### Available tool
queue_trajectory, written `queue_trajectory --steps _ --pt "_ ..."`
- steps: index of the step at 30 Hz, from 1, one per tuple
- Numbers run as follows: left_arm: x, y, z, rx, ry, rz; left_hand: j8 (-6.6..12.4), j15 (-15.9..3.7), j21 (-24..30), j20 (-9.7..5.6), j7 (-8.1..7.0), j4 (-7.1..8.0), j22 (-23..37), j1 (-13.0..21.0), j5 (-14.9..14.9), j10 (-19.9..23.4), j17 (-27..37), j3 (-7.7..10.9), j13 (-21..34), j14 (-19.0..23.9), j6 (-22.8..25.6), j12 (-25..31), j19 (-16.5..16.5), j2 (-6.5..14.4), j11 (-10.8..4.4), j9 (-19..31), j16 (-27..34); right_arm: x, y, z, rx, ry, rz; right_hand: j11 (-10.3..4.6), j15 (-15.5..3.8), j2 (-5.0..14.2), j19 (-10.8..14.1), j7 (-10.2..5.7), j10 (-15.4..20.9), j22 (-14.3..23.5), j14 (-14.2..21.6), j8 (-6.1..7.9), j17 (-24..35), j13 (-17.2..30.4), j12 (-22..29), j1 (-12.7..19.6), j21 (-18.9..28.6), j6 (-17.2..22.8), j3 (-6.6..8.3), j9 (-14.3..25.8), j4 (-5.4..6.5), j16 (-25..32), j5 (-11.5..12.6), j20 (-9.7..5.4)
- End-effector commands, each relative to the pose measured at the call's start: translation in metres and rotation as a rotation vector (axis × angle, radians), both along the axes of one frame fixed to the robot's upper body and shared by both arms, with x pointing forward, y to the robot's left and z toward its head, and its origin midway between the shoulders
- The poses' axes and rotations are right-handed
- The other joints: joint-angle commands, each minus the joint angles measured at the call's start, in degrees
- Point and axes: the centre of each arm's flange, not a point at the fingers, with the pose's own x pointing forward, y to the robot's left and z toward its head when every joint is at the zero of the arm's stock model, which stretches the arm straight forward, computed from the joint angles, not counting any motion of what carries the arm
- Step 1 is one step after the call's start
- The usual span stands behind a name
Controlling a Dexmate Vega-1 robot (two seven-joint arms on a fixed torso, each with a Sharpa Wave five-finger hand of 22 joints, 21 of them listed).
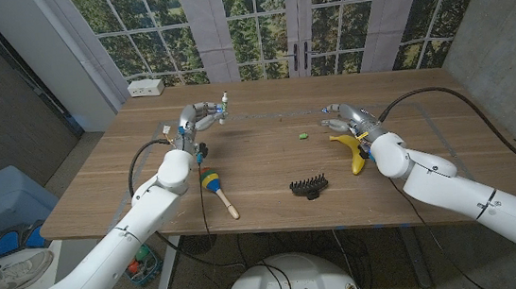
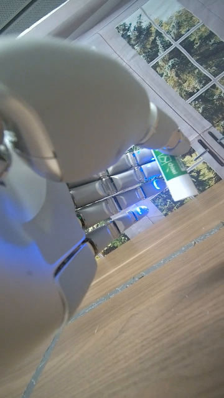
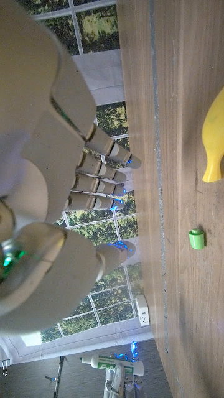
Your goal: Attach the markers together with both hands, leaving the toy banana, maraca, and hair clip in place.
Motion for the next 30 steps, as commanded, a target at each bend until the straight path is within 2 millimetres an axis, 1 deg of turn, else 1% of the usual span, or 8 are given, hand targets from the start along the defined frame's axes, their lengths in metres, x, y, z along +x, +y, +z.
queue_trajectory --steps 1,17,30 --pt "0.002 0.009 -0.001 -0.060 0.025 -0.042 0.37 -8.09 0.30 -0.45 -5.23 0.02 0.28 1.77 0.66 8.17 0.36 -0.14 19.40 -0.16 6.31 0.28 -0.21 1.91 -7.25 8.42 -0.26 0.004 0.012 0.000 -0.087 0.004 -0.011 -0.46 -1.27 0.09 0.37 -0.60 -0.03 0.34 -0.34 0.04 0.15 0.16 -0.04 1.45 -0.32 0.32 -0.06 0.09 -0.12 0.57 -0.34 -0.24" --pt "0.002 0.013 -0.002 -0.093 0.046 -0.081 0.34 -8.08 0.38 -0.35 -5.30 -0.02 0.25 1.84 1.02 8.15 0.70 -0.35 19.25 -0.10 6.22 -0.19 -0.38 1.79 -7.25 8.40 -0.32 0.014 0.029 0.000 -0.171 0.013 0.003 -0.63 -1.61 0.45 0.55 -1.01 -0.24 0.35 -0.29 -0.04 0.40 0.35 -0.12 2.72 -0.44 0.35 0.02 0.11 -0.13 0.82 -0.33 -0.66" --pt "0.003 0.015 -0.003 -0.107 0.053 -0.097 0.13 -8.08 0.47 -0.36 -5.18 -0.09 0.25 1.98 1.50 7.76 0.87 -0.48 18.83 -0.55 6.29 -0.98 -0.56 1.59 -7.28 7.98 -0.74 0.025 0.034 -0.003 -0.209 0.023 -0.007 -1.04 -1.92 0.73 0.83 -1.32 -0.07 0.36 -0.11 -0.06 0.62 0.50 -0.04 3.28 -0.46 0.47 -0.05 0.12 0.00 1.07 -0.30 -1.00"
